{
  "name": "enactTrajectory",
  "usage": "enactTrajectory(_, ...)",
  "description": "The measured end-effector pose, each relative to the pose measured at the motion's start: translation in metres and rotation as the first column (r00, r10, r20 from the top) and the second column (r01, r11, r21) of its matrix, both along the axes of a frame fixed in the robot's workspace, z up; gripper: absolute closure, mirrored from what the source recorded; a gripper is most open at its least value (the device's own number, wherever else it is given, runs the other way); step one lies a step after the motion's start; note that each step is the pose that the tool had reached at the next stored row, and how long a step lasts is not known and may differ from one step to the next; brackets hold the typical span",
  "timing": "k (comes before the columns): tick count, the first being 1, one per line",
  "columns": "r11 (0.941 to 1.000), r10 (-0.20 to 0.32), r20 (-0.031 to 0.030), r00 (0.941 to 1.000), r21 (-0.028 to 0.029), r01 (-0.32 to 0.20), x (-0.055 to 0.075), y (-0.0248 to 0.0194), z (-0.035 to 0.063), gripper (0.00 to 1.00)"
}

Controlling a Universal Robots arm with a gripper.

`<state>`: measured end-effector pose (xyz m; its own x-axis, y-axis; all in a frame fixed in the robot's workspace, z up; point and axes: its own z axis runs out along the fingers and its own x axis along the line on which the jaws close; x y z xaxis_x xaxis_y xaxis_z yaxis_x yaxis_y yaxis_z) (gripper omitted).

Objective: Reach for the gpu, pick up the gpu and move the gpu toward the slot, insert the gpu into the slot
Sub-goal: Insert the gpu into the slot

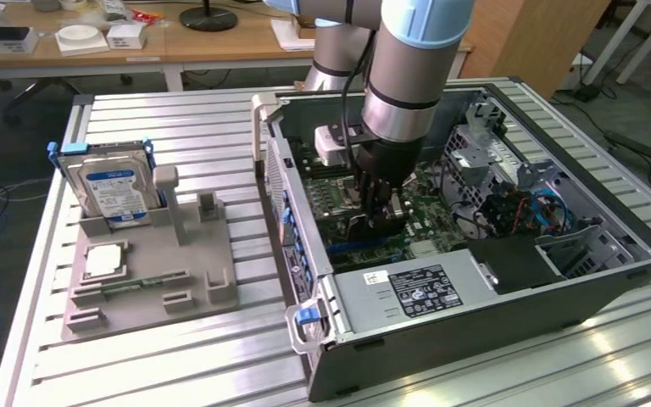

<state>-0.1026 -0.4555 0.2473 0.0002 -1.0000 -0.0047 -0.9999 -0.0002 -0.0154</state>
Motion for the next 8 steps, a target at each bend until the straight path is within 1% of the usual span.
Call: enactTrajectory(8, 1.0000, 0.000, -0.0002, 1.0000, -0.0003, 0.000, 0.0000, 0.0000, -0.0021, 0.74)
